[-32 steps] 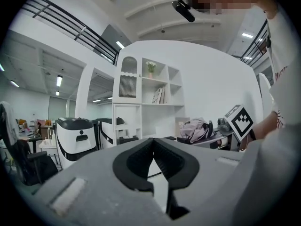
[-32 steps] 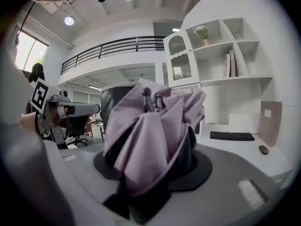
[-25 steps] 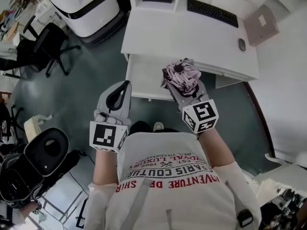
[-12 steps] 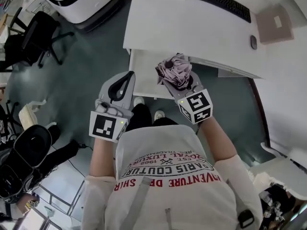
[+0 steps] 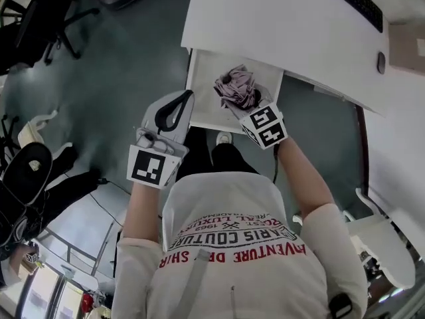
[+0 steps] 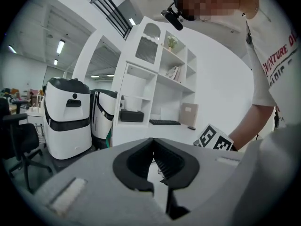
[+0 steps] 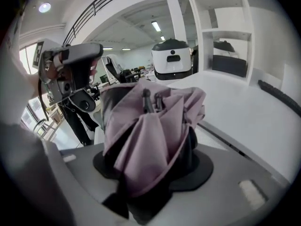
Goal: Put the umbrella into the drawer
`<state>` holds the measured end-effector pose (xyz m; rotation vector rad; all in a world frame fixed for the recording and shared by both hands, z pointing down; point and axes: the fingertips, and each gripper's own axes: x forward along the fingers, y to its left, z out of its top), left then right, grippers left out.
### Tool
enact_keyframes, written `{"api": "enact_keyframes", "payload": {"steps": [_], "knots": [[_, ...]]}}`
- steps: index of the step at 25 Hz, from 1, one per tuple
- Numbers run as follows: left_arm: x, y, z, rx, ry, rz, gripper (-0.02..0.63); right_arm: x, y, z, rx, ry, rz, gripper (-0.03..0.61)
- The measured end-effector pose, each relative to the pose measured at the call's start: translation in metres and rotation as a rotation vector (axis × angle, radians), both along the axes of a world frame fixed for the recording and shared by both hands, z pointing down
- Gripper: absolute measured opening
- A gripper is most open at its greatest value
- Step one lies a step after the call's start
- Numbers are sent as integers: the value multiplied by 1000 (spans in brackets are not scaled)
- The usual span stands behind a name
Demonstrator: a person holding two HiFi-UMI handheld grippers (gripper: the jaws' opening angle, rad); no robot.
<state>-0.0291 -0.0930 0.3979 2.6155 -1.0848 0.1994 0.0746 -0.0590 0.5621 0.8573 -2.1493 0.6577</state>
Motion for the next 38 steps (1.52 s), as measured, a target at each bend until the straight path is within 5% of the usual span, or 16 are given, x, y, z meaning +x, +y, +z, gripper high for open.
{"api": "enact_keyframes", "payload": {"steps": [19,31,38], "knots": [[-25,-13,97,-93,-39,-18,8,-17,11,183,-341,153,-84,232],[-25,-14,100,-110,-46,-8,8,-21,13,187,-345,144,-57,364],[-11,-13,47,-29,-73,13,8,-12,1,104,-179,101,-16,360]]}}
